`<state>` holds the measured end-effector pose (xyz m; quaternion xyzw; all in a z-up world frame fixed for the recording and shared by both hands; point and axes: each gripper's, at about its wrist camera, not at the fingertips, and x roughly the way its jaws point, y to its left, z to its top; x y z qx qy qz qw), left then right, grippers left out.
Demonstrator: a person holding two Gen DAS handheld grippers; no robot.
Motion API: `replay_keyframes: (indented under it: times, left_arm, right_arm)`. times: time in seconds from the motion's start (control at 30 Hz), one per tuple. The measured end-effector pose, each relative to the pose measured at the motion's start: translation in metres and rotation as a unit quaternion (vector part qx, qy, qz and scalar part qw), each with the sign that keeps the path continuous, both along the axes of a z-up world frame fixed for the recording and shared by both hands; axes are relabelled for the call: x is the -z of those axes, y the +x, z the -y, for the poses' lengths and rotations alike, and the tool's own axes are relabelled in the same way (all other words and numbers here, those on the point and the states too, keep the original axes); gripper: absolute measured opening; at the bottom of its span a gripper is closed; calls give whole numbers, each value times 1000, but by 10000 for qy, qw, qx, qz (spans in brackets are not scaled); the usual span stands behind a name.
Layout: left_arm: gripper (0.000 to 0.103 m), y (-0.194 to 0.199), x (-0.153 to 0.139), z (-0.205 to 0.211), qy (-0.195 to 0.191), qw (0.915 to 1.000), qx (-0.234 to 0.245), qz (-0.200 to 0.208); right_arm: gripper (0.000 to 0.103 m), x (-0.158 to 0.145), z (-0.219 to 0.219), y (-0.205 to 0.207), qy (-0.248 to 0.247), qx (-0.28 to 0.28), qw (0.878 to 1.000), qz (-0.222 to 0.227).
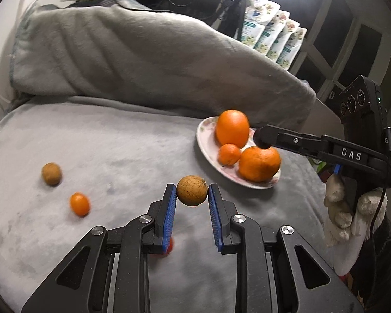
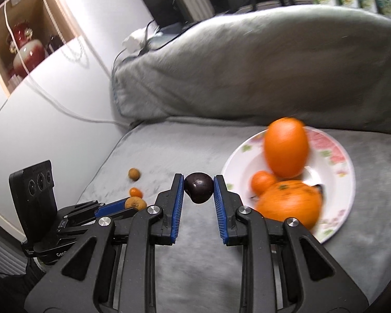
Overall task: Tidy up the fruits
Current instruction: 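Carry the plum and brown fruit to the plate and open both grippers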
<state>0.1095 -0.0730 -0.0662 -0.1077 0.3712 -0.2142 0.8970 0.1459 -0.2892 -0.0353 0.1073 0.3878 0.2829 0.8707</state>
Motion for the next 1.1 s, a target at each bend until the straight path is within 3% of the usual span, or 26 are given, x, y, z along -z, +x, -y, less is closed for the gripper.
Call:
replay_keyframes:
  times: [0.53,1.1]
  left_arm:
    - [23,20,-11,54,-101,9993,365,49]
    - [23,49,10,78,89,9989,412,-211]
  right_arm:
    - [24,3,79,18,103,760,9970,43]
    - [24,34,109,54,20,1111,9934,-291]
